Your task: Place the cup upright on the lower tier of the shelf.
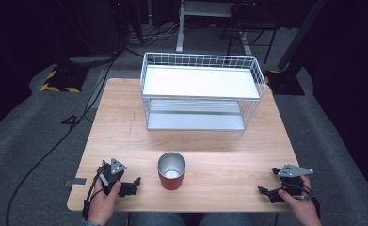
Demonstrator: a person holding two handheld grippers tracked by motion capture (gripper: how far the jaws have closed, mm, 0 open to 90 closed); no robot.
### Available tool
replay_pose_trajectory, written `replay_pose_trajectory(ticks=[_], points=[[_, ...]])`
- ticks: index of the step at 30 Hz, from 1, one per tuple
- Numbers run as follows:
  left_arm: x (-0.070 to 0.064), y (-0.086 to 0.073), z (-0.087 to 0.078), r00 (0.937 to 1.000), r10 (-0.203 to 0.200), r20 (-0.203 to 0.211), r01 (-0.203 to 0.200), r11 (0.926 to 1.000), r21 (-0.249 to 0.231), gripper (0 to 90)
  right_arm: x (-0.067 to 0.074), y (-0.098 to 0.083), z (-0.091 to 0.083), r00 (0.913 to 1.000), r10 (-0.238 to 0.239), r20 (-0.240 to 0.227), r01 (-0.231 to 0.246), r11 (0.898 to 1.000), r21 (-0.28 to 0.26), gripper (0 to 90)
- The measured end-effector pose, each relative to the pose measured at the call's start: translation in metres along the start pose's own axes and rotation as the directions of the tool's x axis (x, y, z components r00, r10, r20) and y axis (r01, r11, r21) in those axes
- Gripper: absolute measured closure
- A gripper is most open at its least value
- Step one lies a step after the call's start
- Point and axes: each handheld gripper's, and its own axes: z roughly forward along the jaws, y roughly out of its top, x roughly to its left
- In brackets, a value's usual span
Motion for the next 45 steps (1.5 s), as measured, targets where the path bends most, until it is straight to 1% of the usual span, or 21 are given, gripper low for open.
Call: replay_pose_trajectory(ticks=[8,13,22,29,30,31,33,34,35,36,37,38,40,41,42,43,44,45], points=[[0.0,0.0,0.0,0.9999,0.012,0.009,-0.012,0.9999,0.001,0.0,0.0,0.0,0.0,1.0,0.001,0.001,-0.001,1.0,-0.001,0.0],[0.0,0.0,0.0,0.9999,0.01,0.013,-0.01,0.9999,0.0,0.1,0.0,0.0,0.0,1.0,0.002,0.001,-0.002,1.0,-0.001,0.0],[0.0,0.0,0.0,0.9994,0.028,0.023,-0.028,0.9996,0.003,0.1,0.0,0.0,0.0,1.0,0.002,0.002,-0.002,1.0,-0.001,0.0],[0.001,0.0,0.0,0.9993,0.026,0.028,-0.026,0.9997,0.001,0.6,0.0,0.0,0.0,1.0,0.002,0.002,-0.002,1.0,0.0,0.0],[0.002,0.0,-0.001,0.9991,0.035,0.024,-0.035,0.9993,-0.012,2.2,0.0,0.0,0.0,1.0,0.001,0.002,-0.001,1.0,-0.001,0.0],[0.002,0.0,-0.002,0.9991,0.032,0.026,-0.032,0.9992,-0.022,5.7,0.0,0.0,0.0,1.0,0.001,0.001,-0.001,1.0,-0.001,0.0],[0.003,0.0,-0.003,0.9992,0.032,0.025,-0.032,0.999,-0.031,17.8,0.0,0.0,0.0,1.0,0.001,0.002,-0.001,1.0,0.0,0.0],[0.002,0.001,-0.005,0.999,0.037,0.027,-0.035,0.9985,-0.043,17.9,0.0,0.0,0.0,1.0,0.002,0.001,-0.002,1.0,-0.001,0.0],[0.002,0.001,-0.007,0.9988,0.037,0.031,-0.035,0.9978,-0.056,14.8,0.0,0.0,0.0,1.0,0.002,0.001,-0.002,1.0,-0.001,0.0],[0.002,0.001,-0.007,0.9988,0.037,0.031,-0.035,0.9978,-0.056,15.8,0.0,0.0,0.0,1.0,0.001,0.002,-0.001,1.0,0.0,0.0],[0.001,0.002,-0.008,0.9987,0.042,0.029,-0.04,0.9968,-0.069,15.8,0.0,0.0,0.0,1.0,0.001,0.002,-0.001,1.0,0.0,0.0],[-0.001,0.003,-0.012,0.9979,0.041,0.05,-0.035,0.9945,-0.098,15.1,0.0,0.0,0.0,1.0,0.002,0.001,-0.002,1.0,-0.001,0.0],[-0.002,0.005,-0.015,0.9959,0.063,0.065,-0.054,0.9895,-0.134,15.4,0.0,0.0,0.0,1.0,0.001,0.001,-0.001,1.0,-0.001,0.0],[-0.002,0.005,-0.015,0.9959,0.063,0.065,-0.054,0.9895,-0.134,15.6,0.0,0.0,0.0,1.0,0.001,0.001,-0.001,1.0,-0.001,0.0],[-0.004,0.007,-0.019,0.9929,0.078,0.09,-0.062,0.9833,-0.171,15.6,0.0,0.0,0.0,1.0,0.001,0.002,-0.001,1.0,-0.001,0.0],[-0.004,0.007,-0.019,0.9929,0.078,0.09,-0.062,0.9833,-0.171,15.5,0.0,0.0,0.0,1.0,0.001,0.001,-0.001,1.0,0.0,0.0],[-0.005,0.007,-0.02,0.9919,0.077,0.101,-0.056,0.9792,-0.195,15.5,0.0,0.0,0.0,1.0,0.001,0.001,-0.001,1.0,0.0,0.0],[-0.005,0.008,-0.022,0.9903,0.085,0.11,-0.06,0.9751,-0.213,15.5,0.0,0.0,0.0,1.0,0.001,0.002,-0.001,1.0,-0.001,0.0]])
